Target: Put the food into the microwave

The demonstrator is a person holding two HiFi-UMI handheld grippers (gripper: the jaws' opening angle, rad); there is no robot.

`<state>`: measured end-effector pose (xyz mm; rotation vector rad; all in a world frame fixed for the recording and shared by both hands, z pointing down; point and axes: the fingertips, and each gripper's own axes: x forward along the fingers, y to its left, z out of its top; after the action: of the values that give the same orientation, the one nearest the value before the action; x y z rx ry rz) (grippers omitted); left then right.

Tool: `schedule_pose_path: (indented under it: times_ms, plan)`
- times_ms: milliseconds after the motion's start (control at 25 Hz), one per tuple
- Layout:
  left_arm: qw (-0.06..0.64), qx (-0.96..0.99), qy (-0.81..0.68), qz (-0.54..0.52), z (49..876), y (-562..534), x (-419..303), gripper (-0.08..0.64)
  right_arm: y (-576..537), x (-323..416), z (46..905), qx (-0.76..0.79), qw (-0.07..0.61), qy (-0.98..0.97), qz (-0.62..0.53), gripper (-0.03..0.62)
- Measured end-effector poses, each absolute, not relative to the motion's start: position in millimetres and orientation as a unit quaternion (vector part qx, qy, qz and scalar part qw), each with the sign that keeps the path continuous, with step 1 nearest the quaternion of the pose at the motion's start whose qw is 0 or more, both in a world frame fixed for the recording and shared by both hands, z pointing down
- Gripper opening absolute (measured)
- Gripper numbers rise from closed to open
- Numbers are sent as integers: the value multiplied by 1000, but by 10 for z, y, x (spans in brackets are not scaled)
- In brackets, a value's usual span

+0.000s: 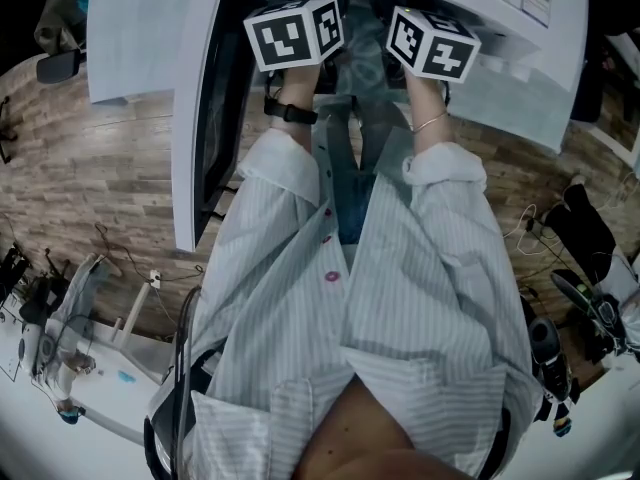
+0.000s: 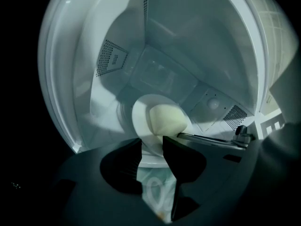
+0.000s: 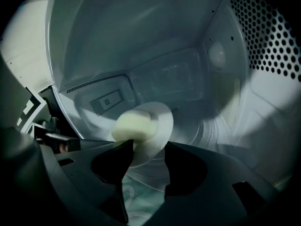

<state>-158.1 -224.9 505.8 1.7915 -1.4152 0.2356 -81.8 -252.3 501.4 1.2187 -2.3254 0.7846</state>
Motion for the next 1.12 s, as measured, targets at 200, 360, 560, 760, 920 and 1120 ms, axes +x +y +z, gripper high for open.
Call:
schedule_pose_path:
  times_ms: [200, 360, 560, 760, 920, 1120]
  plan:
    - [405, 712, -562, 111, 5074, -2241, -1566, 139, -2514, -796, 5027, 444, 212, -827, 272, 221]
    - [395, 716, -563, 118, 5097, -2249, -1559, 140, -2521, -783, 5042, 455, 224, -824, 255, 233]
    - [357, 729, -569, 134, 5024, -2295, -1576, 141, -2530, -747, 5031, 464, 261, -823, 197, 264]
    - [343, 737, -562, 153, 5047, -2356, -1498, 141, -2569, -684, 5046, 467, 264, -822, 191, 264]
    - [333, 738, -565, 163, 5044, -2402, -1505, 143, -2602, -658, 5058, 471, 260, -821, 193, 264]
    - [295, 736, -581, 185, 5077, -2457, -1510, 164, -2623, -640, 5048, 474, 251, -821, 198, 264]
